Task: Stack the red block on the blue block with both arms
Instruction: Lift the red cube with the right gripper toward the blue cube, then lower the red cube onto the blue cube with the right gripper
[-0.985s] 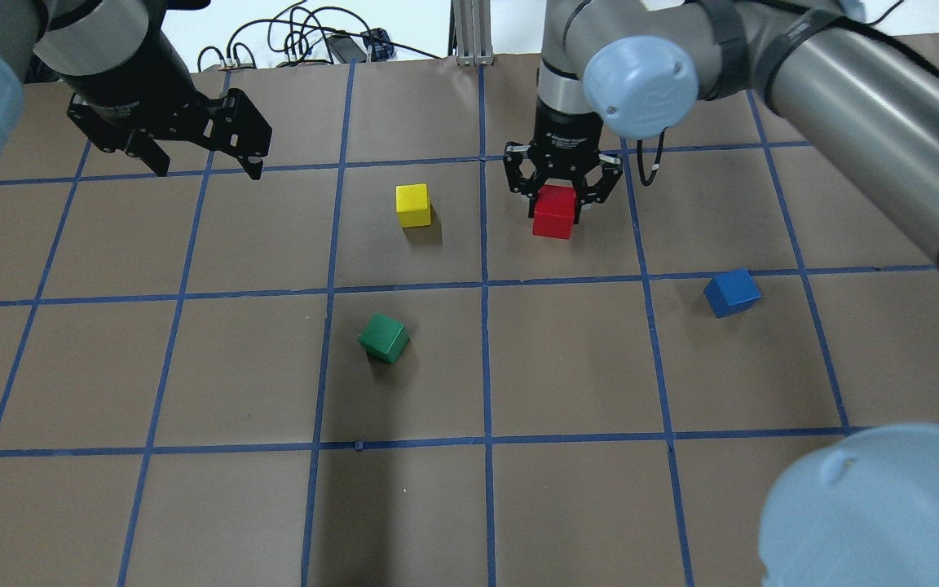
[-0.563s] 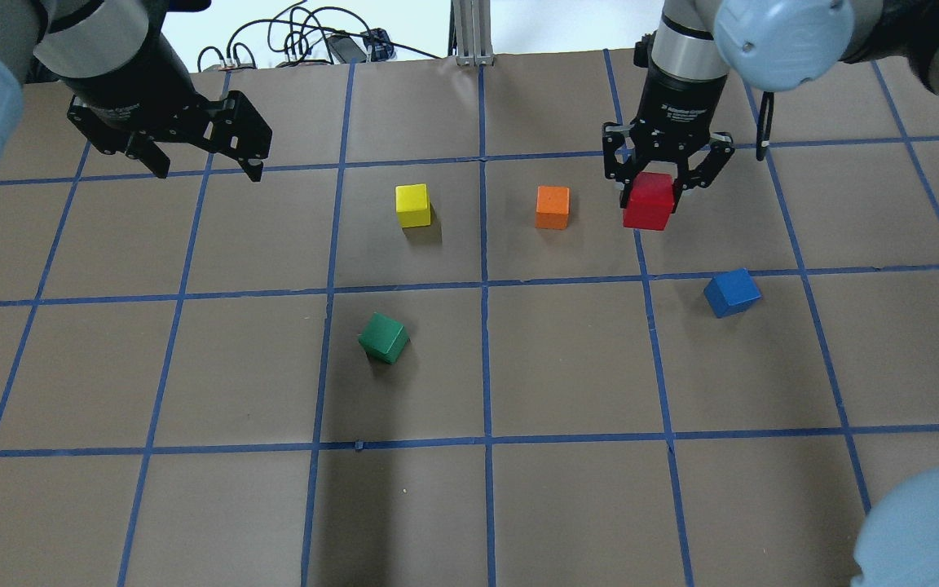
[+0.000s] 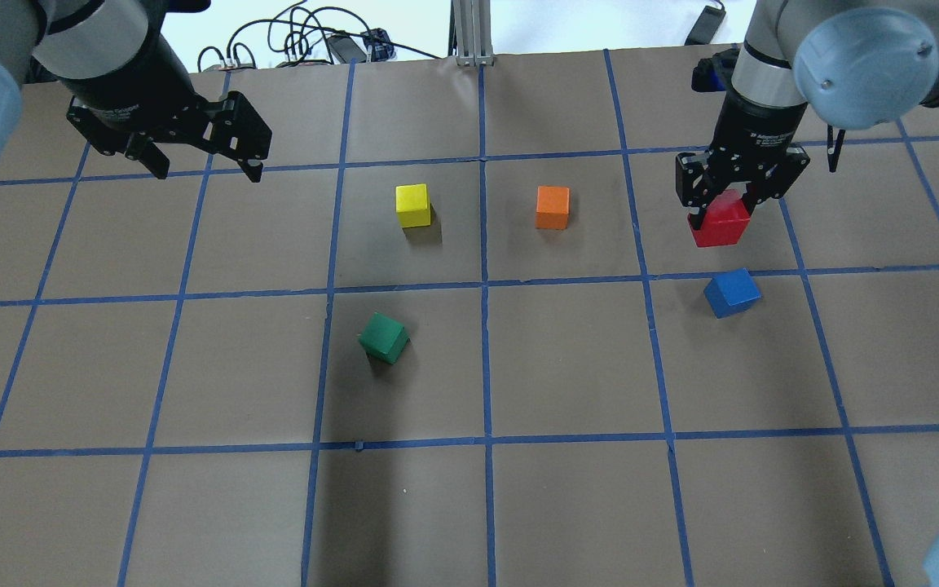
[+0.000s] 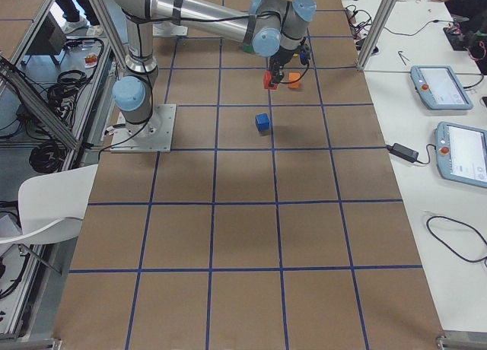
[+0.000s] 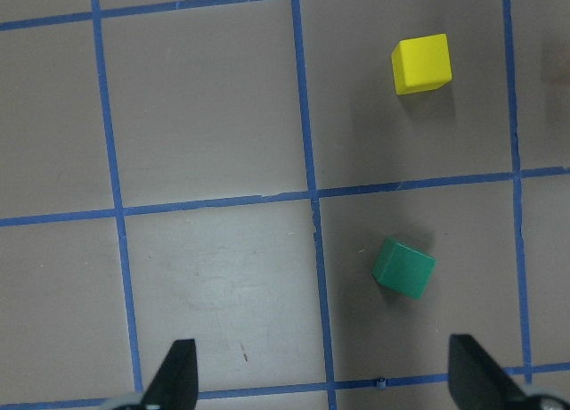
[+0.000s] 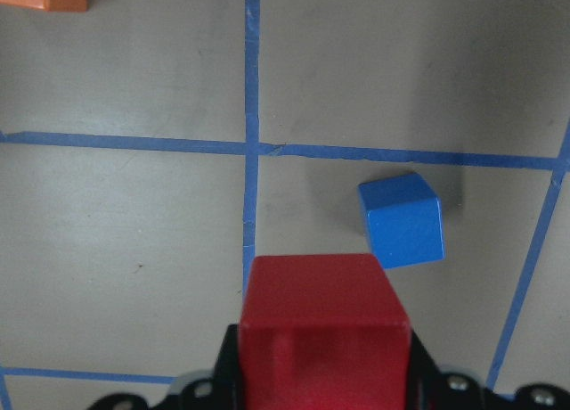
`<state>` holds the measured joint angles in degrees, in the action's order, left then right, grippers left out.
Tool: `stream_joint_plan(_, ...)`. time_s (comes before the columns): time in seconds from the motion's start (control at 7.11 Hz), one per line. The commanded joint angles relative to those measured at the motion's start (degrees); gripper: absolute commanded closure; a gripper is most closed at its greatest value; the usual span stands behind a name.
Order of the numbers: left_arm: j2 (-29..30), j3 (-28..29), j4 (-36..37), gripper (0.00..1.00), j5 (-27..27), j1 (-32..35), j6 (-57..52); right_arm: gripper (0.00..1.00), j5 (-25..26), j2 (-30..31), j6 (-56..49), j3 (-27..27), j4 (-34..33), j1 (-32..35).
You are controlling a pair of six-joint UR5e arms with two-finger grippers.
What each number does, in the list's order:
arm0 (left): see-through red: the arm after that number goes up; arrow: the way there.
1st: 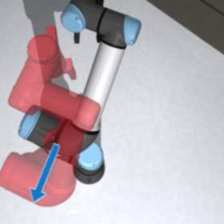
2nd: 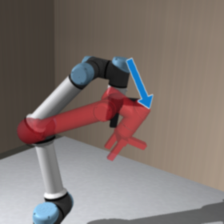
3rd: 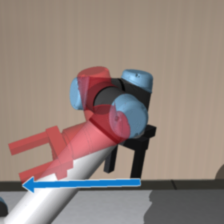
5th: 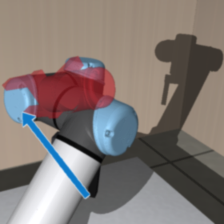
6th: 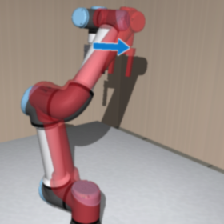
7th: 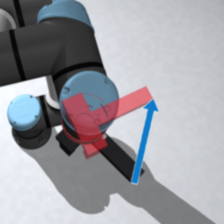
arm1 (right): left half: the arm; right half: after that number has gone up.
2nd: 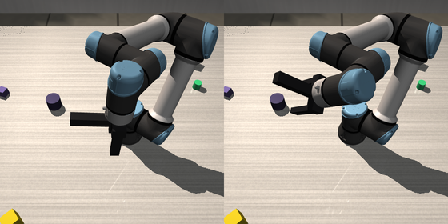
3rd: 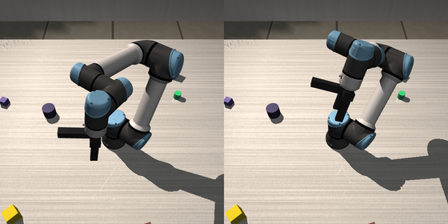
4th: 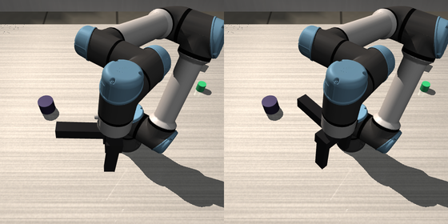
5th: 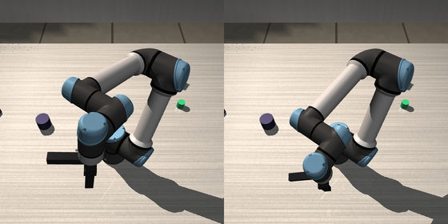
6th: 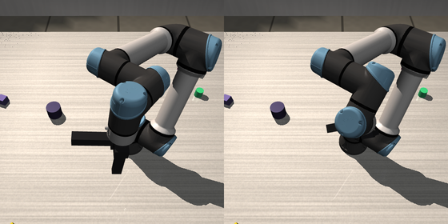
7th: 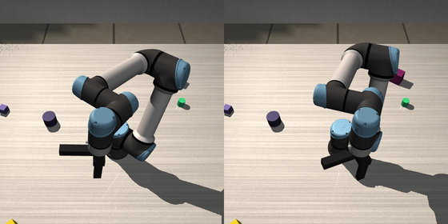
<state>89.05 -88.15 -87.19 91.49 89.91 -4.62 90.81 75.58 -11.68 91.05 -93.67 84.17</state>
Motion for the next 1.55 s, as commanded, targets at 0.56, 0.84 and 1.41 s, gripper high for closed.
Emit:
stream_joint_plan(0.56,0.0,0.0,0.0,0.00,-0.1,0.0,0.0,1.00,-0.5,2.7,-15.7,16.9,-24.3,-6.8)
stream_joint_plan(0.84,0.0,0.0,0.0,0.00,0.0,0.0,0.1,1.00,-0.5,2.6,-15.7,18.4,-25.9,-6.9)
stream_joint_plan(1.41,0.1,0.1,0.0,0.00,-0.1,0.0,0.0,1.00,-0.2,2.6,-15.7,21.2,-28.3,-7.3)
